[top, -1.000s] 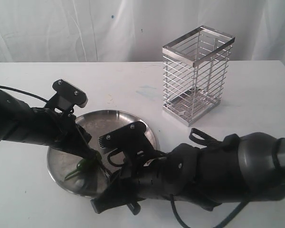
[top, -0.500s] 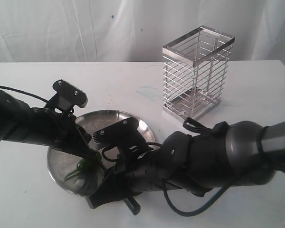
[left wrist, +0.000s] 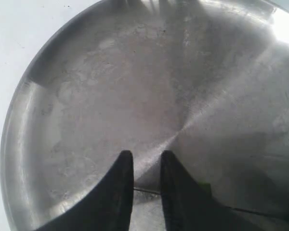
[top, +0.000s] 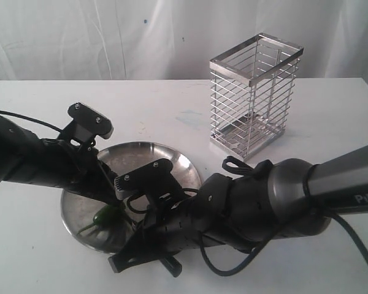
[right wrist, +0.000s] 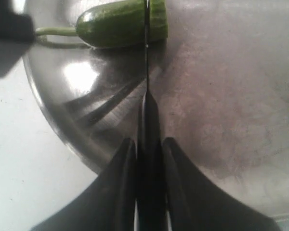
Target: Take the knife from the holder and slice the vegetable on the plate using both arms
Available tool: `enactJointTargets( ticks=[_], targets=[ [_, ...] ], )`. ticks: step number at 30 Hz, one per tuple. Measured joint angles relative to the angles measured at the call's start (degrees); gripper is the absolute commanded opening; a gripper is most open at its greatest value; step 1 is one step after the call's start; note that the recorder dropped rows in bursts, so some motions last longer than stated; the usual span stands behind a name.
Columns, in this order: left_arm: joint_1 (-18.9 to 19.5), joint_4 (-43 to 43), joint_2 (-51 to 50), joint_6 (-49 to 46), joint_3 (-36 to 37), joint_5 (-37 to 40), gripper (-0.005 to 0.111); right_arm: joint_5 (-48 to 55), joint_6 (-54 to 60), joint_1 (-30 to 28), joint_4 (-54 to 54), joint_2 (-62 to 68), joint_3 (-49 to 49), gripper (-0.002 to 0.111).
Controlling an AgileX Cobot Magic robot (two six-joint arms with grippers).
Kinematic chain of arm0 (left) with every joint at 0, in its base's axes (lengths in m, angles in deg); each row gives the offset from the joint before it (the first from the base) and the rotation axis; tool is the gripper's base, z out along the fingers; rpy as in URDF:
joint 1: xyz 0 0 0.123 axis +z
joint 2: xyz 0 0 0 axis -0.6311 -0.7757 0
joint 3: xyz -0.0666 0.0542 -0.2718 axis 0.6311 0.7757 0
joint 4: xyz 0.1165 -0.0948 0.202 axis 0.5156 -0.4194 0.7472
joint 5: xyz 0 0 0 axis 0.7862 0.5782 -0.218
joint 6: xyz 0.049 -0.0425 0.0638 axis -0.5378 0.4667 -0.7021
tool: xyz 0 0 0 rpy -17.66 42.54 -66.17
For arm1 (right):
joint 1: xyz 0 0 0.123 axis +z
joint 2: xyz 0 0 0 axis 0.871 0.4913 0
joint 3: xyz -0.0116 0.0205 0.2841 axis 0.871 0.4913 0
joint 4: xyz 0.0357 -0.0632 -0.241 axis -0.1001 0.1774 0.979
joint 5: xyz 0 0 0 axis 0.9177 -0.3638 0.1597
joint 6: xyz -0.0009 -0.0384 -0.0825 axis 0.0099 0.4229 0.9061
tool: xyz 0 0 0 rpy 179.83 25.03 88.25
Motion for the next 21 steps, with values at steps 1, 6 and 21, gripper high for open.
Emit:
enactJointTargets(
  ticks=[1, 6, 21],
  targets=[
    [0.00, 0.00, 0.00, 0.00, 0.00, 0.00, 0.027, 0.00, 0.00, 0.00, 0.00, 0.00, 0.00, 0.004],
    [0.00, 0.00, 0.00, 0.00, 0.00, -1.65, 0.027, 0.00, 0.00, 0.00, 0.00, 0.00, 0.00, 0.004],
    [0.00, 0.00, -7.40, 0.11, -1.39, -7.04, 0.027, 0.12, 0.00, 0.00, 0.00, 0.00, -0.09, 0.004]
  ],
)
